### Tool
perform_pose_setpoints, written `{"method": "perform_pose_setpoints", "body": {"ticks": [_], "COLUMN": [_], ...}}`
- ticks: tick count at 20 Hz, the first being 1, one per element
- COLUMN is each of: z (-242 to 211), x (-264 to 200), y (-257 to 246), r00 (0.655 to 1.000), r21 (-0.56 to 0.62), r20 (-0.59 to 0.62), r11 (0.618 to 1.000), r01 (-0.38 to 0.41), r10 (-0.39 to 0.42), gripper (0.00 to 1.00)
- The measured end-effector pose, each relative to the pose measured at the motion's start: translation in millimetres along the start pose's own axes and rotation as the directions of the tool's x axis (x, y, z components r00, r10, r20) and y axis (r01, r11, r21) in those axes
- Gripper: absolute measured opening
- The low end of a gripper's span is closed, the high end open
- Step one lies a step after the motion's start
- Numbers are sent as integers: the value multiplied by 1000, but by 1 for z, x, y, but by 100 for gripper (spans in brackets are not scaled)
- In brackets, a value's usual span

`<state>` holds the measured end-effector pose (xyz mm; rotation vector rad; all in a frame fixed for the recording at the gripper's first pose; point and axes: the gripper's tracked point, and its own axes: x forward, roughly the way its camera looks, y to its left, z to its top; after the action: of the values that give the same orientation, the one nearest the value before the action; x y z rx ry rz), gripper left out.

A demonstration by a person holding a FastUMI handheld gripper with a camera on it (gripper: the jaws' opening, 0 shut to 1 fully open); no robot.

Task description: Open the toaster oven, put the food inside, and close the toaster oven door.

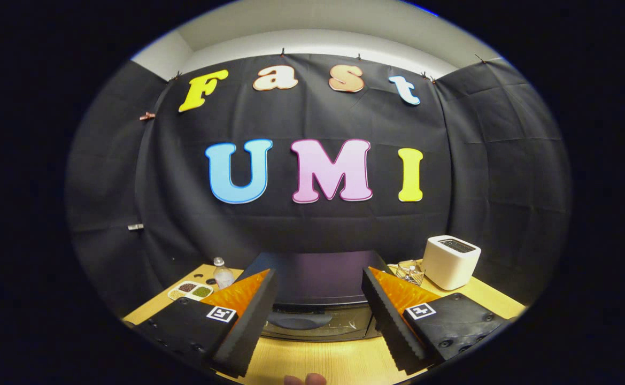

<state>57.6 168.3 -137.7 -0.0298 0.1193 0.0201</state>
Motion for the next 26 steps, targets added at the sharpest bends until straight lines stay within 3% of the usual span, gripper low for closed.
{"method": "perform_pose_setpoints", "body": {"ticks": [5, 11, 16, 26], "z": [-55, -103, -102, -112], "x": [36, 69, 70, 34], "y": [31, 35, 33, 33], "r00": [995, 977, 987, 984], "r21": [-25, -42, 34, 9], "r20": [-98, -210, -159, -180], "r11": [1000, 999, 999, 1000], "r01": [-8, 34, 19, 9], "r10": [6, -42, -14, -7], "gripper": [99, 97, 97, 97]}}
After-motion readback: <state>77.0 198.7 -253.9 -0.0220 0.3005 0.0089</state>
